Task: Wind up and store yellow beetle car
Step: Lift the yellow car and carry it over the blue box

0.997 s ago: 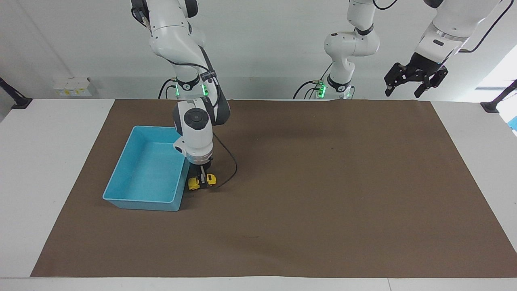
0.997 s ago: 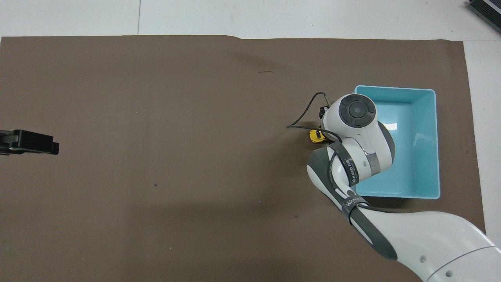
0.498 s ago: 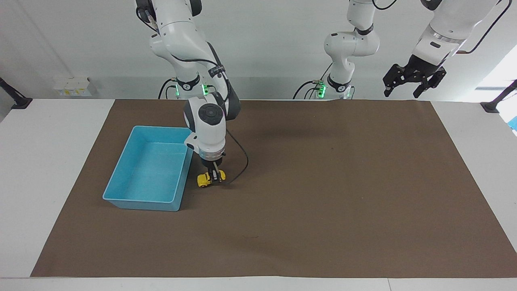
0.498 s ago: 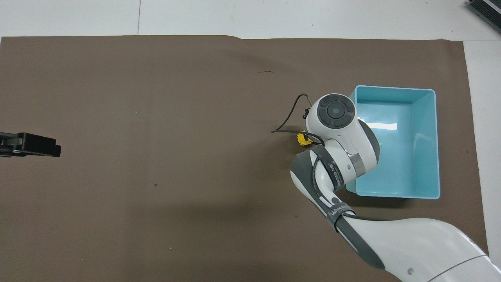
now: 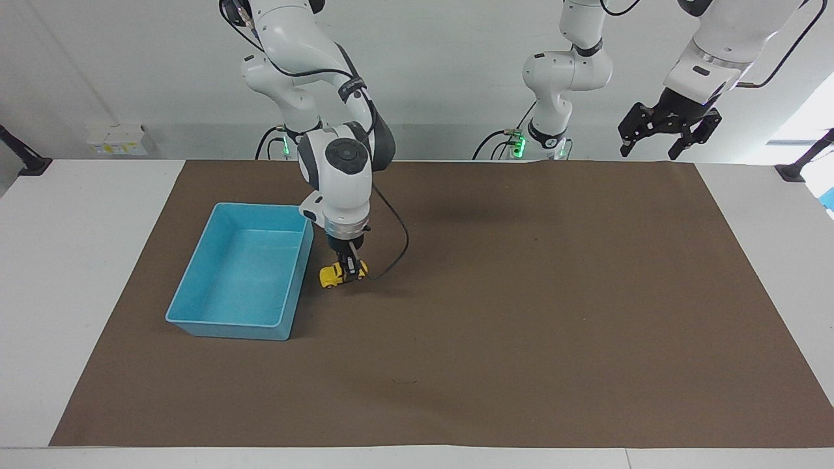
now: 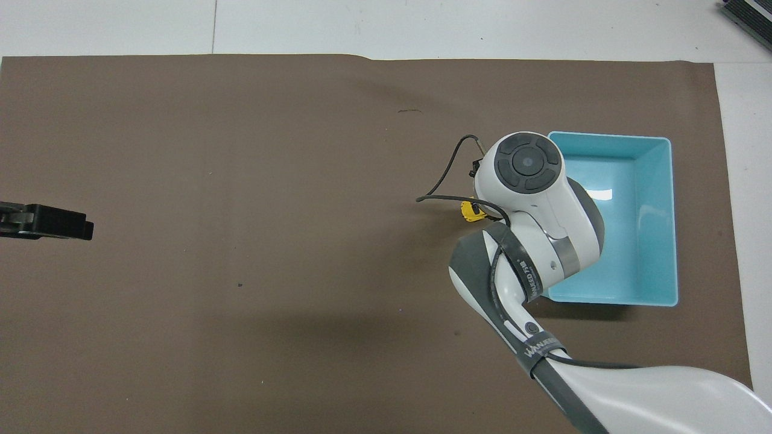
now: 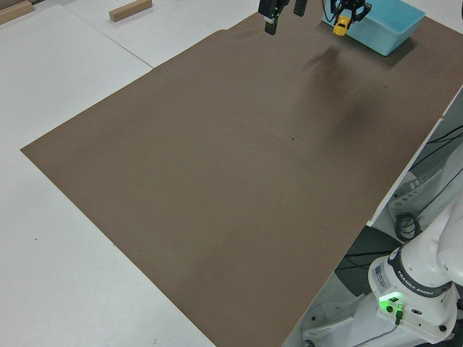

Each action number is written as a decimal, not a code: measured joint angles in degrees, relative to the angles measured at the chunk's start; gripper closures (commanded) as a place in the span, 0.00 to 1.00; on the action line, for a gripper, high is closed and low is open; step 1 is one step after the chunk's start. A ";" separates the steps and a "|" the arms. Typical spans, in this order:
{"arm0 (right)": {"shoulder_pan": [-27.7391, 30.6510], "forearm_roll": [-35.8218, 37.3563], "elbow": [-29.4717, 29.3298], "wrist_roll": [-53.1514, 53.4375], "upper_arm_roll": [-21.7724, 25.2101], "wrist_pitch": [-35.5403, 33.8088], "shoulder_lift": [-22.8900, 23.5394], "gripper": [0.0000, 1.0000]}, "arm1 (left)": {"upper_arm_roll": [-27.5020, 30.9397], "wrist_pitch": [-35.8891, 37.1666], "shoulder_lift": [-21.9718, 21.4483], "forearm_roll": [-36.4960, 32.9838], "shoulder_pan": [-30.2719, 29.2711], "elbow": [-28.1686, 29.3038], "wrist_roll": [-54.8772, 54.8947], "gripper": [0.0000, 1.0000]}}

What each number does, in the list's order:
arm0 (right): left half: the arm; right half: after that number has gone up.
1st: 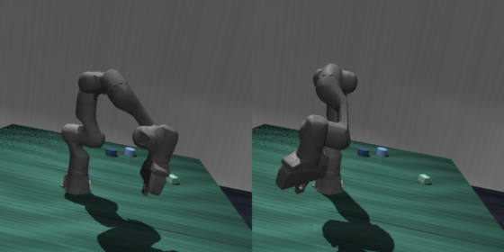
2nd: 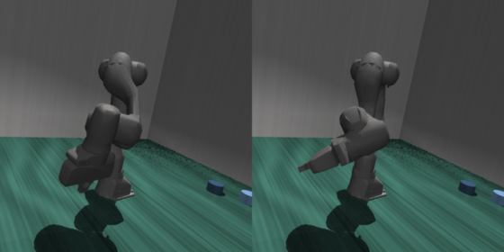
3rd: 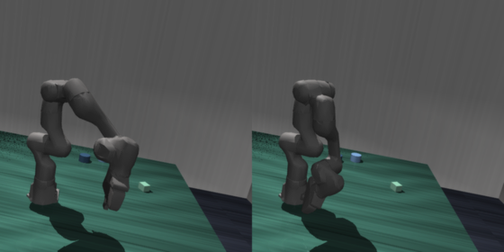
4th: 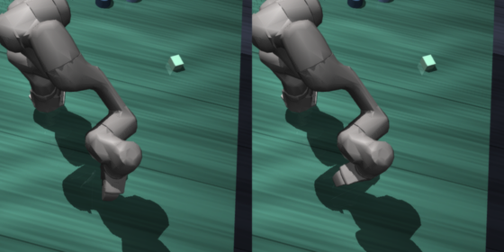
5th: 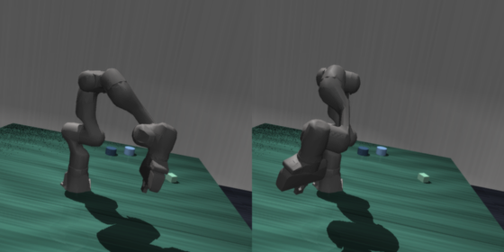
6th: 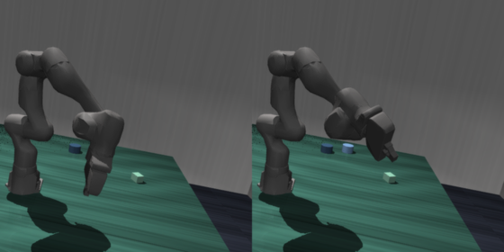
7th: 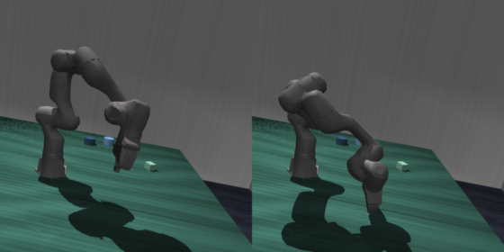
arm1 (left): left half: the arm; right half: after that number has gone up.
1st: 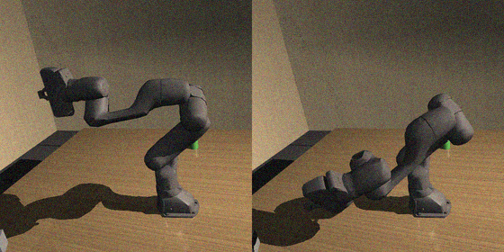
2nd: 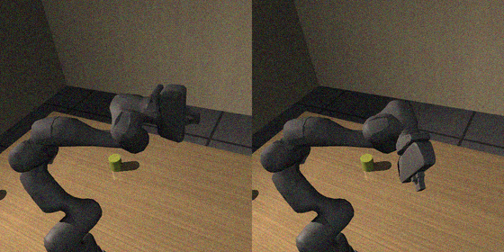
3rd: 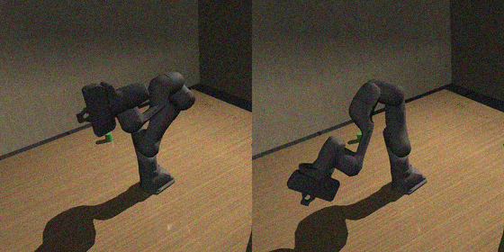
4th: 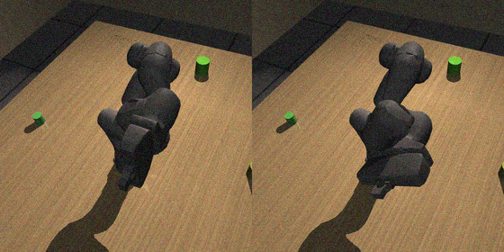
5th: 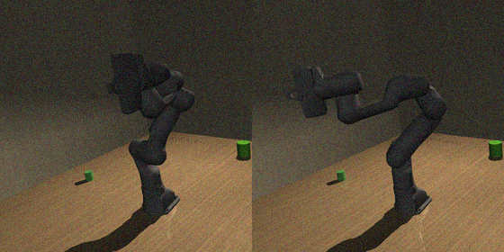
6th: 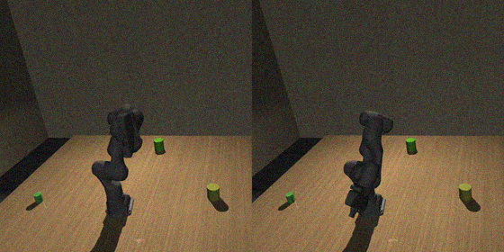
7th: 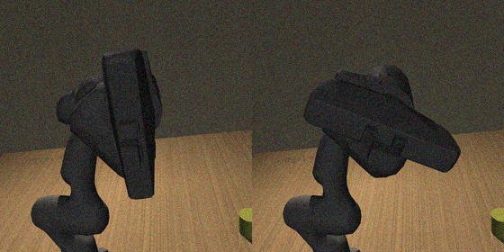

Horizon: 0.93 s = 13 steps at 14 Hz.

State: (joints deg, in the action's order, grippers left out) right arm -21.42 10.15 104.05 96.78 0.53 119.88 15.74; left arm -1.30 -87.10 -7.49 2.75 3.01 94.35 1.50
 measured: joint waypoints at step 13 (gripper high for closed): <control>7.66 -1.78 0.05 -40.12 0.08 -7.77 -7.64 1.00 | -0.06 -0.78 -0.01 0.00 0.00 0.08 -0.05 0.00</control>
State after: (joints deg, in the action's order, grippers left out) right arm -13.76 8.37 104.10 56.67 0.62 112.10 8.10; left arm -1.36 -87.88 -7.50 2.75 3.01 94.43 1.45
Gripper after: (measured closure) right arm 0.551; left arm 0.000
